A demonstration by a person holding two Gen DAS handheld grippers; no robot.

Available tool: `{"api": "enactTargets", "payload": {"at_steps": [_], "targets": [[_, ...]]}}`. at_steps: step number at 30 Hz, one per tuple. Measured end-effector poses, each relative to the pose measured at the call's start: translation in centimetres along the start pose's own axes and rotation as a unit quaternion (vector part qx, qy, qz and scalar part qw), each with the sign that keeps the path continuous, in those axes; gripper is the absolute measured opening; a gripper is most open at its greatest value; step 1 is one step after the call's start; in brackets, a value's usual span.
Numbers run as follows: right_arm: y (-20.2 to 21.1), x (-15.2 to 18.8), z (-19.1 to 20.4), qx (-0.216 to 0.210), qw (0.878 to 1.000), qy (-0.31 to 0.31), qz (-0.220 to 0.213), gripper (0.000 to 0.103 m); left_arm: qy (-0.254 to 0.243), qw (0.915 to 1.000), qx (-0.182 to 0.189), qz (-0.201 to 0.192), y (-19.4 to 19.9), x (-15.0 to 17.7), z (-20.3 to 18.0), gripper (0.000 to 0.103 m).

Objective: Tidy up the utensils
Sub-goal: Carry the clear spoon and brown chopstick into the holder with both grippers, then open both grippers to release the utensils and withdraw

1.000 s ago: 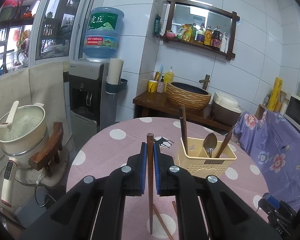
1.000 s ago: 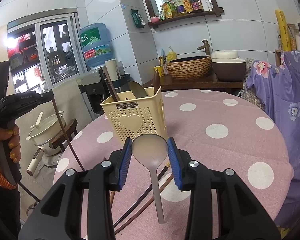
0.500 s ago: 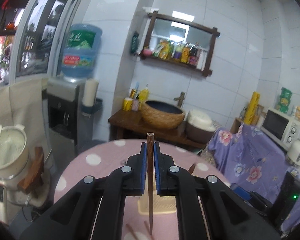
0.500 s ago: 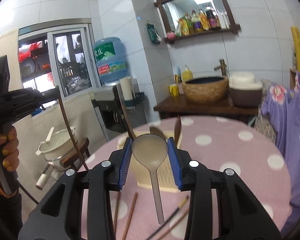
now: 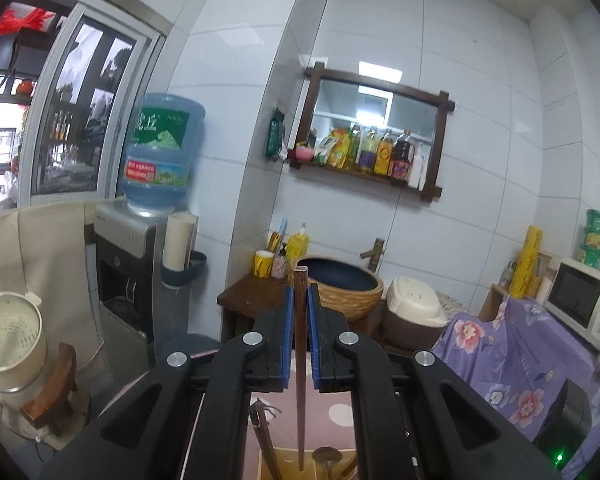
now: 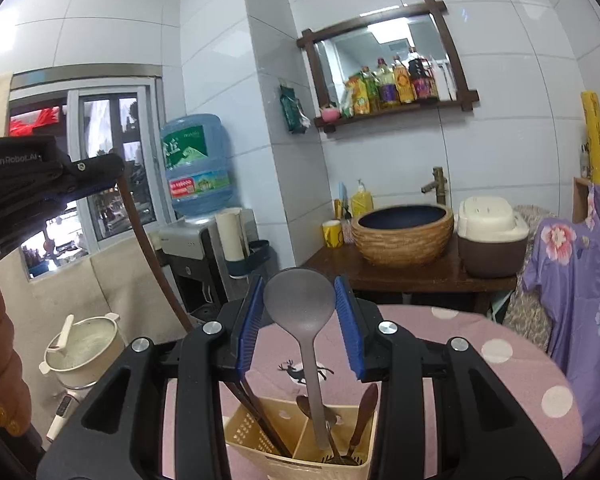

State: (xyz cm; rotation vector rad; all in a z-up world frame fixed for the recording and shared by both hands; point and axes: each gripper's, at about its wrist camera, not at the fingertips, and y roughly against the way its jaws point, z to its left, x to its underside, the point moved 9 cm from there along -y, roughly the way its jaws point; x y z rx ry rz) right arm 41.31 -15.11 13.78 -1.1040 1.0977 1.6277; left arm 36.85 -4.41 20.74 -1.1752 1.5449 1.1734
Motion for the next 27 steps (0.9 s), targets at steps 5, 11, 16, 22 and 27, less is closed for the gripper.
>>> {"api": "enactTargets", "payload": {"at_steps": [5, 11, 16, 22, 27], "targets": [[-1.2, 4.1, -0.7, 0.012, 1.000, 0.008, 0.019, 0.037, 0.010, 0.9993, -0.007, 0.036, -2.1, 5.0, 1.4, 0.008], [-1.8, 7.6, -1.0, 0.026, 0.999, 0.024, 0.035, 0.037, 0.014, 0.9970, -0.010, 0.076, -3.0, 9.6, 2.2, 0.008], [-2.1, 9.7, -2.0, 0.035, 0.998, 0.019, 0.056, 0.037, 0.019, 0.9946, -0.010, 0.102, -3.5, 12.2, 3.0, 0.008], [-2.1, 10.8, -2.5, 0.045, 0.997, 0.023, 0.063, 0.037, 0.020, 0.9942, -0.007, 0.106, -3.5, 13.1, 3.1, 0.008], [-1.4, 10.9, -2.4, 0.047, 0.997, 0.032, 0.055, 0.052, 0.025, 0.9934, 0.004, 0.112, -2.7, 13.2, 3.1, 0.015]]}}
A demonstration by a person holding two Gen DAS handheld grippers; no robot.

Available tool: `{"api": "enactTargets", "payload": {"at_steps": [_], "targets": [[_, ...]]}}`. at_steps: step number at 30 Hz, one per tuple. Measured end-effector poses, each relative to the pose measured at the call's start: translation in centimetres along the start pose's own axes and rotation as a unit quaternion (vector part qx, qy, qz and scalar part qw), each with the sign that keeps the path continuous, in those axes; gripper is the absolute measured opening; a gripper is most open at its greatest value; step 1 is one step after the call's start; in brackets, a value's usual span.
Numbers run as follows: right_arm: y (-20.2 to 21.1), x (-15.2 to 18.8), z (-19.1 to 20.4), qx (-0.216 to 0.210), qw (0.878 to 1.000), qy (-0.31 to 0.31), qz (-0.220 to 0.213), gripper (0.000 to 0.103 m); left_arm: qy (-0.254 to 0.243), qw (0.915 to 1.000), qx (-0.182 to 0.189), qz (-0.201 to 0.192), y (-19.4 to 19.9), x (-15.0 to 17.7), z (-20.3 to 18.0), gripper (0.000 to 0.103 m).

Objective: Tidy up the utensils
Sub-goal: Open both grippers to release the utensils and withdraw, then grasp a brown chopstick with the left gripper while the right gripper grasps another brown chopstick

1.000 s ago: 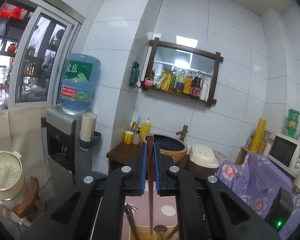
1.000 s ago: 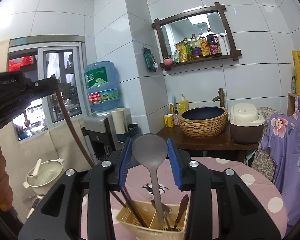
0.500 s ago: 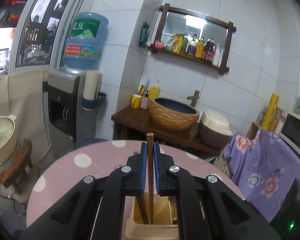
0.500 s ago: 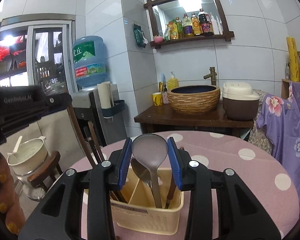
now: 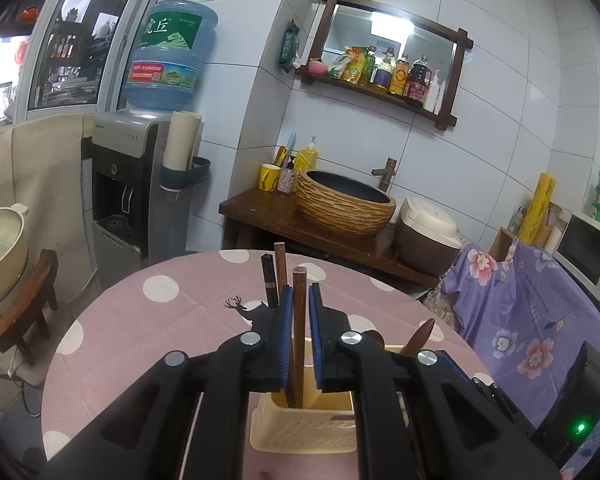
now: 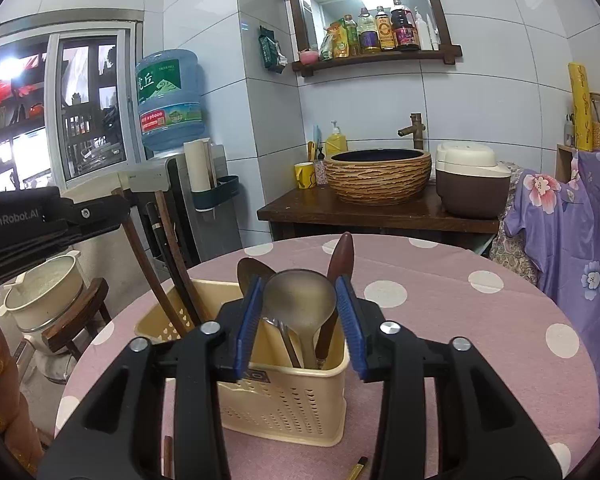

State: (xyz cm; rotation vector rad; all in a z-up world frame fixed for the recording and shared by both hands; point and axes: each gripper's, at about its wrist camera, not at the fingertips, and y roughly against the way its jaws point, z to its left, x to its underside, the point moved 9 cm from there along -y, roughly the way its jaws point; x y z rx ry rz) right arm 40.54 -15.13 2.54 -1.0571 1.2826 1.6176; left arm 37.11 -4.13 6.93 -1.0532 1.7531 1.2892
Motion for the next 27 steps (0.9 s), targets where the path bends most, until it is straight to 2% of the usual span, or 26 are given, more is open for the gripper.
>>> {"api": "enactTargets", "payload": {"at_steps": [1, 2, 6, 8, 11, 15, 20, 24, 27], "targets": [[0.5, 0.0, 0.0, 0.004, 1.000, 0.004, -0.007, 0.060, 0.004, 1.0000, 0.003, -0.001, 0.3, 0.1, 0.2, 0.030], [0.9, 0.0, -0.1, 0.008, 1.000, 0.010, -0.013, 0.063, 0.010, 0.9999, 0.006, -0.002, 0.8, 0.2, 0.5, 0.046], [3.6, 0.1, -0.4, 0.026, 0.999, 0.024, -0.028, 0.064, 0.012, 0.9999, 0.008, -0.008, 2.9, 1.4, 1.3, 0.057], [4.8, 0.5, -1.0, 0.031, 0.999, 0.016, -0.024, 0.067, 0.014, 0.9999, 0.002, -0.008, 4.3, 2.3, 2.0, 0.068], [6.4, 1.9, -2.0, 0.040, 0.999, 0.008, -0.008, 0.068, 0.016, 0.9998, -0.009, 0.001, 5.6, 3.9, 3.3, 0.076], [7.7, 5.3, -2.0, 0.031, 0.999, 0.014, 0.034, 0.068, 0.012, 0.9981, -0.051, 0.032, 6.4, 7.4, 6.0, 0.078], [8.2, 10.4, -1.4, 0.021, 0.996, 0.023, 0.087, 0.068, 0.005, 0.9892, -0.092, 0.113, 5.4, 13.7, 9.3, 0.076], [8.1, 13.4, -1.2, 0.010, 0.993, 0.016, 0.118, 0.068, 0.014, 0.9813, -0.086, 0.172, 4.1, 17.7, 10.3, 0.065], [7.7, 14.8, -1.0, 0.004, 0.990, 0.014, 0.137, 0.065, 0.006, 0.9782, -0.077, 0.193, 3.3, 19.2, 9.7, 0.058]]}}
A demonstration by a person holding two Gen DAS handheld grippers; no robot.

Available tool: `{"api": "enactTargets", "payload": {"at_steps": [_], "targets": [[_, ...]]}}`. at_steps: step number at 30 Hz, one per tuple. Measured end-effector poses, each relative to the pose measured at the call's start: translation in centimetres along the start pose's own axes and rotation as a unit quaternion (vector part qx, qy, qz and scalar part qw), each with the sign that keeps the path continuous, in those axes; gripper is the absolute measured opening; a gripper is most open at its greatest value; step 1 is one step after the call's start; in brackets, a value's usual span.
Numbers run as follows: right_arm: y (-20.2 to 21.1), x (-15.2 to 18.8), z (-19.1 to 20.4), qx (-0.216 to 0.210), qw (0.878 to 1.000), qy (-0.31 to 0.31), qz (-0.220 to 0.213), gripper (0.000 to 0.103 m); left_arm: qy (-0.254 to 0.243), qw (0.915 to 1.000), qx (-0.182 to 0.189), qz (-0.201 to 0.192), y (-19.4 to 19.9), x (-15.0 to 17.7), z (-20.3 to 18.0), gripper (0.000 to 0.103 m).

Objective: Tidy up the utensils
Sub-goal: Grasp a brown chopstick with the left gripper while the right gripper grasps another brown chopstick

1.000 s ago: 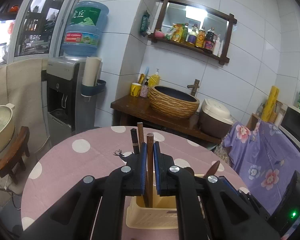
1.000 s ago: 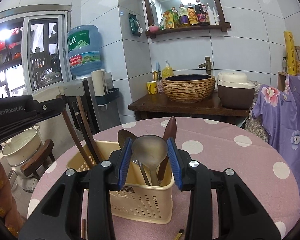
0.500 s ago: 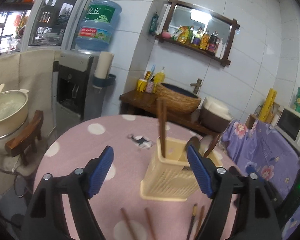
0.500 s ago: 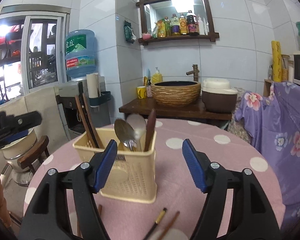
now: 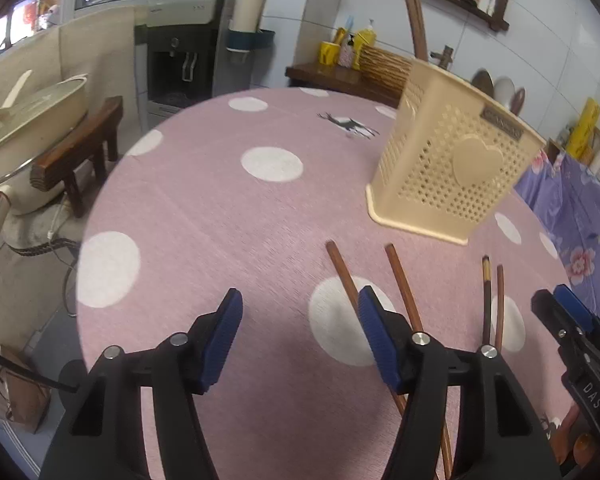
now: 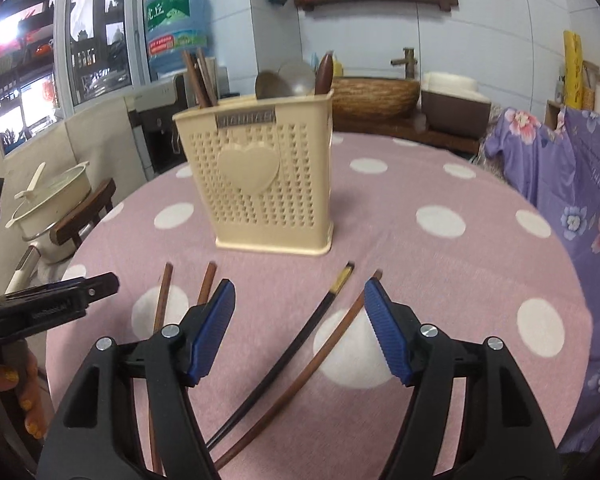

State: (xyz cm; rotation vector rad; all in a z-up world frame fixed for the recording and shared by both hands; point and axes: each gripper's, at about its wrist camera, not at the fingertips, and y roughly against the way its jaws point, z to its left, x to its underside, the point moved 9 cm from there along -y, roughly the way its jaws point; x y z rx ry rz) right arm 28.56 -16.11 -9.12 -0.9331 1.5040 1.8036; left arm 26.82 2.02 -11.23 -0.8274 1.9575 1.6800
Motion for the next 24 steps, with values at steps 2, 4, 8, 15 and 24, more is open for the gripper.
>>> {"api": "enactTargets", "payload": {"at_steps": [2, 4, 8, 15, 24], "targets": [[0.1, 0.2, 0.0, 0.002, 1.000, -0.002, -0.002, 0.065, -0.006, 0.9999, 0.006, 0.008, -0.5, 0.4, -0.8, 0.055], [0.3, 0.1, 0.1, -0.002, 1.000, -0.003, -0.003, 0.065, -0.013, 0.9998, 0.005, 0.012, -1.0, 0.6, -1.7, 0.055], [0.7, -0.1, 0.0, -0.002, 1.000, -0.004, -0.007, 0.065, -0.011, 0.9996, -0.003, 0.027, -2.4, 1.1, -2.5, 0.048], [1.0, -0.5, -1.0, -0.006, 1.000, -0.016, -0.010, 0.065, -0.025, 0.9989, -0.024, 0.031, -3.5, 1.7, -3.1, 0.040], [0.6, -0.7, -0.5, -0.012, 1.000, -0.013, 0.000, 0.065, -0.029, 0.9988, -0.019, 0.036, -3.9, 1.0, -1.8, 0.018]]}}
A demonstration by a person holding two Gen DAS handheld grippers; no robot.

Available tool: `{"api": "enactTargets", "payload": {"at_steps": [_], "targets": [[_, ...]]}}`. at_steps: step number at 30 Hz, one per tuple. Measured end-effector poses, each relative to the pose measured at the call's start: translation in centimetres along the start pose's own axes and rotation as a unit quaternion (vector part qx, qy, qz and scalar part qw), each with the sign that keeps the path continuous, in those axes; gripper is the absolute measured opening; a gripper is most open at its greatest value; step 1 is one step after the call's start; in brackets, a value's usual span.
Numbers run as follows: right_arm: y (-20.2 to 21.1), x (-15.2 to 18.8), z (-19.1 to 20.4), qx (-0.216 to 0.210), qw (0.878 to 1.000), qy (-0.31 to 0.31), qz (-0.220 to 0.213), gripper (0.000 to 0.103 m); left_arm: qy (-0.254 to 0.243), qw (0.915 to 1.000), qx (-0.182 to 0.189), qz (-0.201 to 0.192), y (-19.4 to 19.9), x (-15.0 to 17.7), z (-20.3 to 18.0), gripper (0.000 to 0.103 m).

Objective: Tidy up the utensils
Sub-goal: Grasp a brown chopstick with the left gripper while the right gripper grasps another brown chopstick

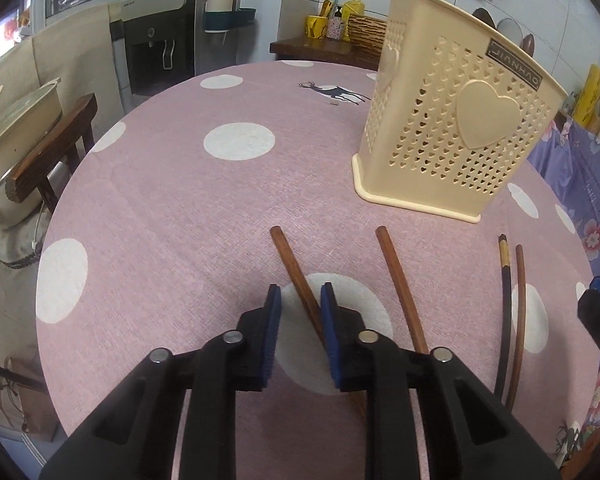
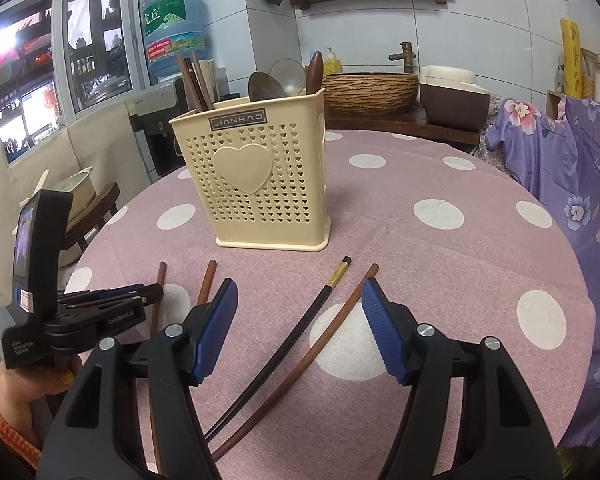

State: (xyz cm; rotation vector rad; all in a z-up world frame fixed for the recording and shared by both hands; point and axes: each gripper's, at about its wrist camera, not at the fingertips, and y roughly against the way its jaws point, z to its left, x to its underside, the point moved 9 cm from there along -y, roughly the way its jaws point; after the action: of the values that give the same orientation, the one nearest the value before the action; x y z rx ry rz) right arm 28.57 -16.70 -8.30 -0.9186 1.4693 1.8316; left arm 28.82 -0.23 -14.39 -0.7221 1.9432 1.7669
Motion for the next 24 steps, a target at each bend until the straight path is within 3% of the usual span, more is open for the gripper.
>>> {"api": "enactTargets", "payload": {"at_steps": [6, 13, 17, 24], "targets": [[-2.2, 0.3, 2.6, -0.047, 0.997, 0.001, 0.053, 0.065, 0.001, 1.0000, 0.009, 0.002, -0.2, -0.4, 0.8, 0.012], [-5.8, 1.6, 7.0, -0.067, 0.988, 0.049, 0.131, 0.062, -0.002, 0.9999, 0.012, 0.007, 0.3, -0.5, 2.5, 0.010], [-8.0, 2.0, 9.5, -0.054, 0.982, 0.090, 0.155, 0.055, 0.010, 0.9998, 0.018, 0.008, 0.5, -0.5, 3.7, 0.010], [-11.1, 2.2, 10.4, -0.042, 0.980, 0.087, 0.175, 0.039, 0.019, 0.9995, 0.023, 0.006, 0.3, -0.6, 3.6, 0.010]]}}
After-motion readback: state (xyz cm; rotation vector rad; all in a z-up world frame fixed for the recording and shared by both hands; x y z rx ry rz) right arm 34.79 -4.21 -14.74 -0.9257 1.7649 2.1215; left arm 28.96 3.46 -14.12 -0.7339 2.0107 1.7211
